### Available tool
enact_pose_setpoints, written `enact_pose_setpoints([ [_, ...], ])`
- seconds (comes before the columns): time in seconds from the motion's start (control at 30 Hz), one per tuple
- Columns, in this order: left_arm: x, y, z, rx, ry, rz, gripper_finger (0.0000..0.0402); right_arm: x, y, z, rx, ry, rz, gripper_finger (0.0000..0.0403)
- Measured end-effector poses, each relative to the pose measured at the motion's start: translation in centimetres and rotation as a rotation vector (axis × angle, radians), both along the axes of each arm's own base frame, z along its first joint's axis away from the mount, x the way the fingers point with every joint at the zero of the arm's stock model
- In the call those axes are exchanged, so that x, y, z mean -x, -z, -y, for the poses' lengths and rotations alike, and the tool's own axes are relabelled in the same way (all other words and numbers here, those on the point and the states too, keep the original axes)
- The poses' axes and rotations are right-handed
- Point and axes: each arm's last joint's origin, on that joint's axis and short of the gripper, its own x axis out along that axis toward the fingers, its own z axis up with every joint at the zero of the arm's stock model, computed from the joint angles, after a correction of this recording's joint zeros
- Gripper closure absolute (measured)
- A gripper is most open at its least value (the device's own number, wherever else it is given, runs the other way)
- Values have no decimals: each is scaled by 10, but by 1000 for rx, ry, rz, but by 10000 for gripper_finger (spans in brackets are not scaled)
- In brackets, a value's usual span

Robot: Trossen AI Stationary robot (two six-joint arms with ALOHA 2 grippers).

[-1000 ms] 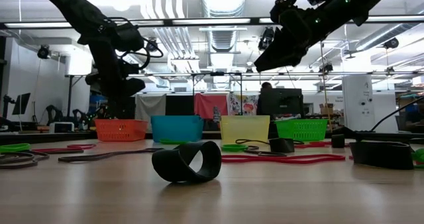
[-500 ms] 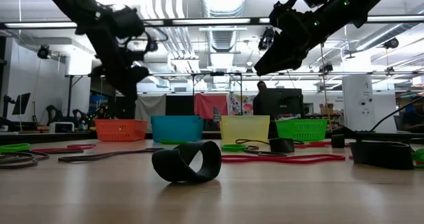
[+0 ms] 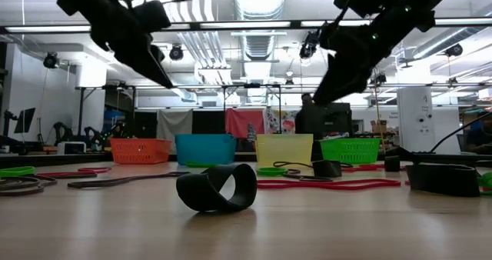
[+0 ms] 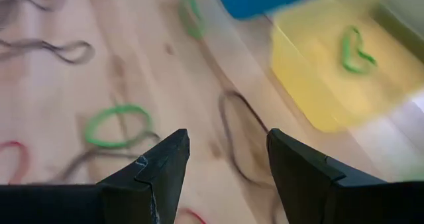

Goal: Sort rubber bands into baskets
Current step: Put the violet rubber band into the orange bin

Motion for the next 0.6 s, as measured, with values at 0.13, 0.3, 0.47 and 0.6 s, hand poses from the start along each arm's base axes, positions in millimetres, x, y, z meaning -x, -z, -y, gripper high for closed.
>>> enact_pose_setpoints([
  [0.13,-6,-3,13,-6,62,69,257,4,4,0,6,25,-59,204],
  [0.3,-8,3,22,-7,97,120,257,4,4,0,30,5,-64,204],
  [0.47,-7,10,22,5,86,147,257,3,3,1,37,4,-48,204],
  [0.6,-5,13,23,0,87,191,257,-4,3,0,65,-19,-12,204],
])
